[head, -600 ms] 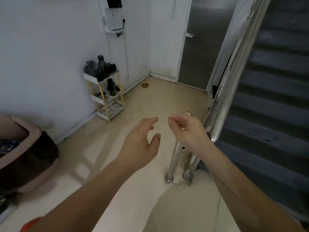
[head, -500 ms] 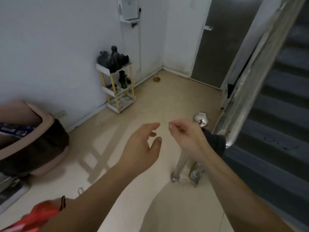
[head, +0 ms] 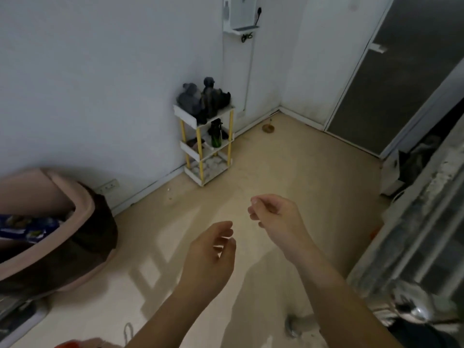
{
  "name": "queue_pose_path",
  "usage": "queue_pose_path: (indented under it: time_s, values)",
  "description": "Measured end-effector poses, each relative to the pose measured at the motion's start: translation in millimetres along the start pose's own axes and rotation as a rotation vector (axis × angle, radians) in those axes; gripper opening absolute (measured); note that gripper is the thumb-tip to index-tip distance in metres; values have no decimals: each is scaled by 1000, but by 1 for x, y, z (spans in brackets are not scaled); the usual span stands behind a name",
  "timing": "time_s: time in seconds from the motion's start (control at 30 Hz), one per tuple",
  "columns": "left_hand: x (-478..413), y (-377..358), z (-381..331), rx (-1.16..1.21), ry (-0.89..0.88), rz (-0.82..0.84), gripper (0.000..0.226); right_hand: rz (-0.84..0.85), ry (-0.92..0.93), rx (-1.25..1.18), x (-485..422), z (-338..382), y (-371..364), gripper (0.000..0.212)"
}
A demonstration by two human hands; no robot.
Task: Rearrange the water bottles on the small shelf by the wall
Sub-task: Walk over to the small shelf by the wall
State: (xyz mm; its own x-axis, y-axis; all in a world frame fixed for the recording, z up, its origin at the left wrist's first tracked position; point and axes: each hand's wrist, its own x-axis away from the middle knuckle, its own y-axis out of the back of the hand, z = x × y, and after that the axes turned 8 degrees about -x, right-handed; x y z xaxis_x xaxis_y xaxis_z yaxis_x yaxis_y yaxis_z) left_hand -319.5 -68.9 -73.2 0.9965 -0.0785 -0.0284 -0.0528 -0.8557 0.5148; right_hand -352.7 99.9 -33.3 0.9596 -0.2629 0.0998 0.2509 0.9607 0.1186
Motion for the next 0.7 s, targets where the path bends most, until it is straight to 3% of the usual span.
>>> queue_pose_path:
  time_s: [0.23, 0.37, 0.7]
  values:
    - [-174, -39, -36, 16, -33, 105, 32, -130, -94, -59, -145, 27, 37, 15]
    - [-277, -78, -40, 59, 41, 133, 26, -142, -133, -110, -252, 21, 50, 15]
    - [-488, -82, -16, 129, 327, -83, 20, 93, -266, -176, -507, 31, -13, 17]
